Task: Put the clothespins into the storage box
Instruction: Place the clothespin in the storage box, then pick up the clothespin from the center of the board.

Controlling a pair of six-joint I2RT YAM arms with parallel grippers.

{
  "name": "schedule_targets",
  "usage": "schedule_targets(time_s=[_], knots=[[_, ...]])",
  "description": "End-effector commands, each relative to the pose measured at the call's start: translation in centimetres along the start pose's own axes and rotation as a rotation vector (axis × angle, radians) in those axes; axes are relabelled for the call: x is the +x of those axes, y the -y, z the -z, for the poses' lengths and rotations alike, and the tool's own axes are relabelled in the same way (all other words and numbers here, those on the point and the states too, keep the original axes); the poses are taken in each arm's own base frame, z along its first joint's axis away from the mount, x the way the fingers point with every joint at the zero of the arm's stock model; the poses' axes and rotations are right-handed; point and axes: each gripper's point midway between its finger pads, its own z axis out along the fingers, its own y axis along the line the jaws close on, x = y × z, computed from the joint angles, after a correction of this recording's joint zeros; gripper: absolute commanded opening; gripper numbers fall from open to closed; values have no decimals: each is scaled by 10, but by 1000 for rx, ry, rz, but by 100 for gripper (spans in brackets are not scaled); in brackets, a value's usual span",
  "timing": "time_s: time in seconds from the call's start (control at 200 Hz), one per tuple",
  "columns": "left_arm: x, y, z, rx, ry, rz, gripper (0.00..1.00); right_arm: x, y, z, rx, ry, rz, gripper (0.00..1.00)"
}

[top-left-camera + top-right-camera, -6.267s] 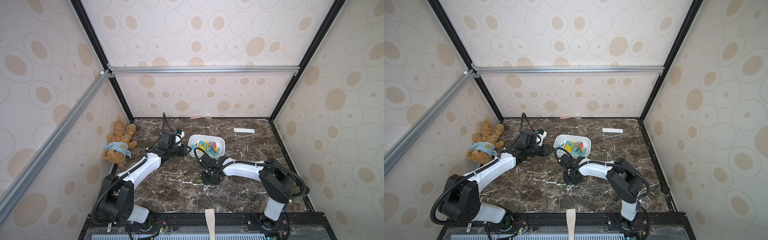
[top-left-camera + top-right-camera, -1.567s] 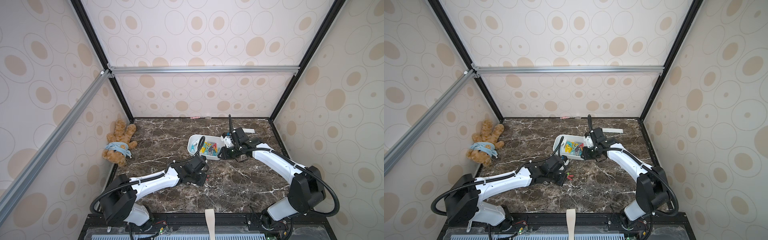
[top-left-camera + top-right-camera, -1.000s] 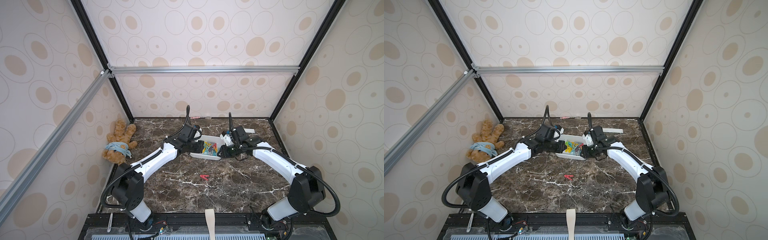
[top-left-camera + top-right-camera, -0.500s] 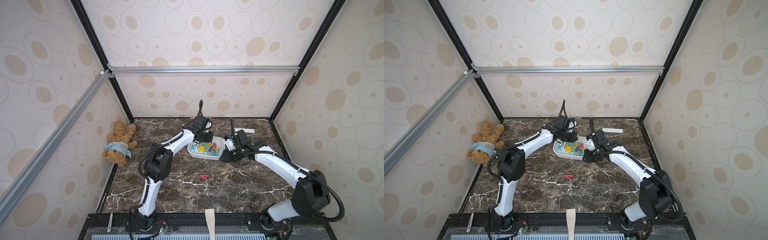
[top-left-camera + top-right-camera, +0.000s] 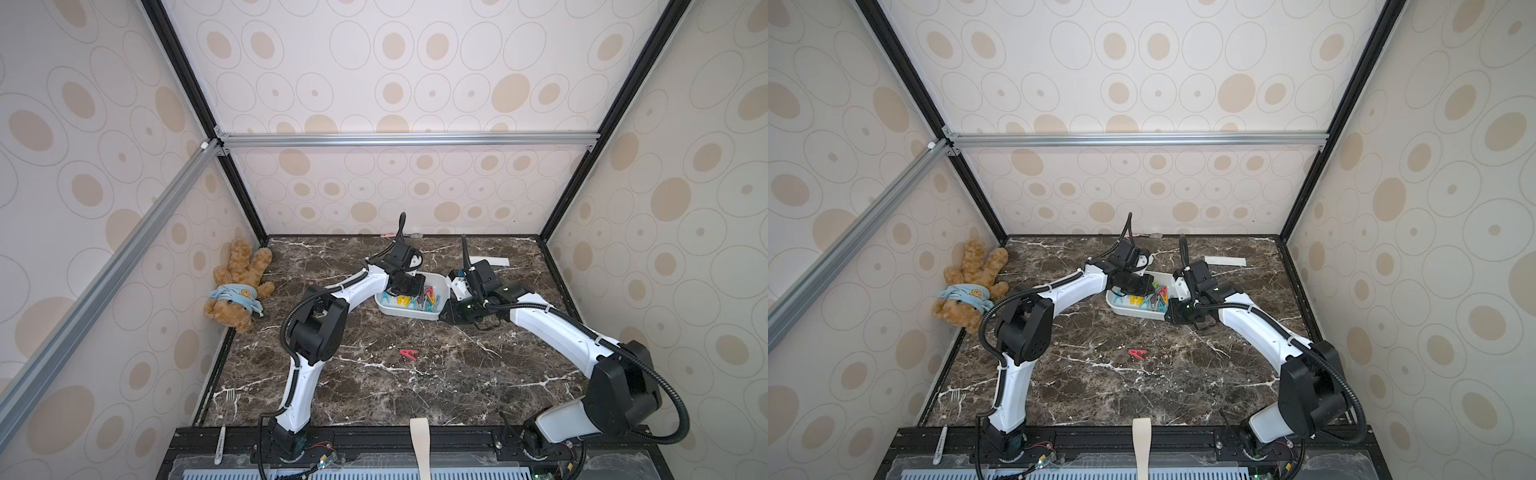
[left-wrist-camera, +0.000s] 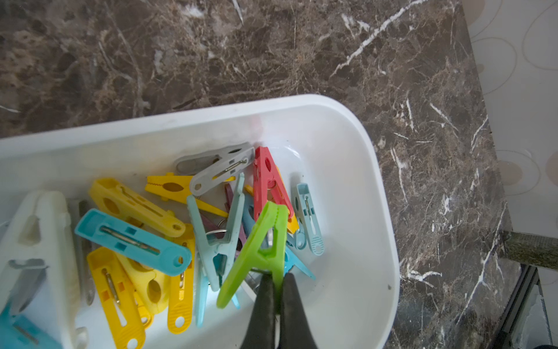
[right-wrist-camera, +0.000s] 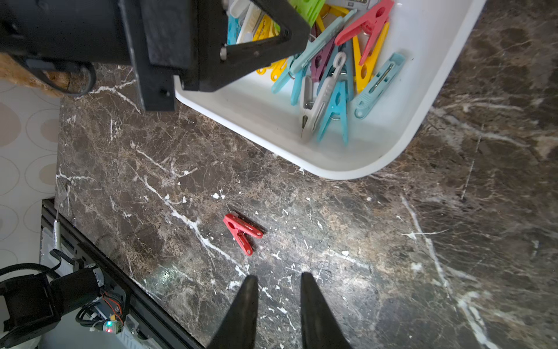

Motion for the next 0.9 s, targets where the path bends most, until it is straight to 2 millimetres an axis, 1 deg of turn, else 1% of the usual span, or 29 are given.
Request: schedule_targets(time_s=[0.0,0.04,0.15,0.25,0.38,0.475,0.715,0.825,0.89], knots=[[-14,9,6,24,40,-42,5,-3,-1,0,-5,0,-8,28],[-16,9,6,19,42,-42,12,-3,-1,1,-3,2,-8,29],[-23,11,11,10,59,-47,27,-4,-1,4,-1,9,-6,31],[-28,12,21,-2,85,-51,35,-3,-2,6,-3,17,-5,31],[-29,12,36,-28,111,-56,36,-2,-2,5,-9,24,-2,32],[-29,13,51,-45,138,-56,38,-2,-3,3,-16,20,3,32],[-13,8,95,-81,203,-44,41,-12,-12,3,-6,11,58,32],[-5,3,115,-106,237,-32,43,-16,-16,1,11,22,83,32],[3,-4,124,-128,250,-22,43,-16,-18,-1,27,25,98,32]])
